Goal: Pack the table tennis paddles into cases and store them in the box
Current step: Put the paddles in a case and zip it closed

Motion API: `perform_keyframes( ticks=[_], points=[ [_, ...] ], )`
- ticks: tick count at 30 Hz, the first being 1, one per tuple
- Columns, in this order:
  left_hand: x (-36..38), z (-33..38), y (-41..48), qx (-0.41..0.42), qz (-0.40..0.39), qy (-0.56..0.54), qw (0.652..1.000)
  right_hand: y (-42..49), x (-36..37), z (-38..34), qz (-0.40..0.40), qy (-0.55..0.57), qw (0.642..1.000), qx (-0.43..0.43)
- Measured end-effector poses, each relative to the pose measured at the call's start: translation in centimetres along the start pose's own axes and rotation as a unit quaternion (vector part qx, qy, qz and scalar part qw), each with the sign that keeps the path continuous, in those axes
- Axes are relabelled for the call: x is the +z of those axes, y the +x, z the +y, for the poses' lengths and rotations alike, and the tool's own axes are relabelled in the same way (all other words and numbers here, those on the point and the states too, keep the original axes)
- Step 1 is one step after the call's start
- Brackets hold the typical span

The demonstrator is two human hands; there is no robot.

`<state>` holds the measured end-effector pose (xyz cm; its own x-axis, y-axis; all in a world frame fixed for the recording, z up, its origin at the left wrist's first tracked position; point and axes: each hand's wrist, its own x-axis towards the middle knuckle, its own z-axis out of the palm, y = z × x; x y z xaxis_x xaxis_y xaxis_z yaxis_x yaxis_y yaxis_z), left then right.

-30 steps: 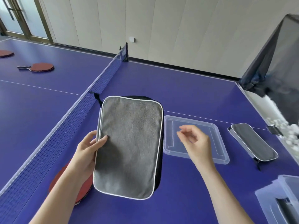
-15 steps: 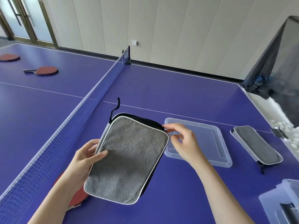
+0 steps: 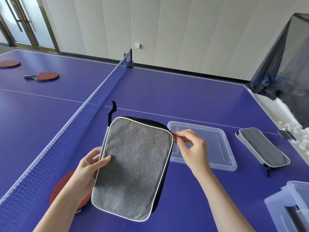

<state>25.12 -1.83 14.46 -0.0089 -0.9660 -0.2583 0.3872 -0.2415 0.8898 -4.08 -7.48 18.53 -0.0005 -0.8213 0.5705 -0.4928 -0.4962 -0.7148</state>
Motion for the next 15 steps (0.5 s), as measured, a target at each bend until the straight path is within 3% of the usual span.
perform_keyframes(
  ticks=[5, 15],
  points=[
    [1.3, -0.1, -0.2, 0.002, 0.016, -0.025, 1.0, -1.0, -0.8, 1.0, 0.017, -0.084, 0.994, -0.06],
    [3.8, -0.6, 0.3, -0.001, 0.064, -0.053, 0.997, -5.9, -1.1, 3.3, -0.005, -0.144, 0.989, -0.023]
  ],
)
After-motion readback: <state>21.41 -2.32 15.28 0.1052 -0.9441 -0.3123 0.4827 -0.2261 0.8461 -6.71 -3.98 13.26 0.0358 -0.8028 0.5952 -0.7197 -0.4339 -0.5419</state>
